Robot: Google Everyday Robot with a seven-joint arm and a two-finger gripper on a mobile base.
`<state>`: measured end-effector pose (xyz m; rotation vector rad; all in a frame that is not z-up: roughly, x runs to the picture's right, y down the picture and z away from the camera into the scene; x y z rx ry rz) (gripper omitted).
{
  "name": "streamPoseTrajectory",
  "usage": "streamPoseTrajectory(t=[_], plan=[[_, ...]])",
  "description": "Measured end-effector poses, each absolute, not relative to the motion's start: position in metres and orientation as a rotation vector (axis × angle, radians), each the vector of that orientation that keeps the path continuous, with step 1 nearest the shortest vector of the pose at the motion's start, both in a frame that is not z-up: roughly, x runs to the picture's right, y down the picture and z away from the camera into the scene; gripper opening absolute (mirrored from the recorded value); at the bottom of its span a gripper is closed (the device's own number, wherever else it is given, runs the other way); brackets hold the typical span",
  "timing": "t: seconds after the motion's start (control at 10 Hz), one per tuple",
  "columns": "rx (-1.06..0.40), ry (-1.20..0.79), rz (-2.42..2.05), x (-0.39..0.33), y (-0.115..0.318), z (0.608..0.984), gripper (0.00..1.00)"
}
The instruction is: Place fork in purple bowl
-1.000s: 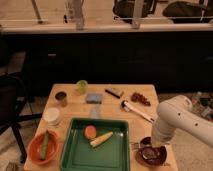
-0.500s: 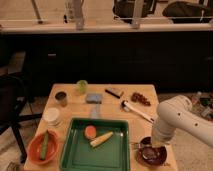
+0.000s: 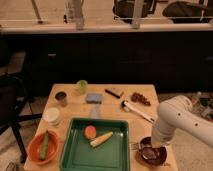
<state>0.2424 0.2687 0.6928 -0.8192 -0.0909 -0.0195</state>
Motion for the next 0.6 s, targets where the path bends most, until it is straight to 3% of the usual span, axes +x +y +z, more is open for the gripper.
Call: streamPoseTrajectory(t=[0.6], plan=[[-0.819,-0.091,-0.020,0.2424,0.2686,0.6930,0.80]])
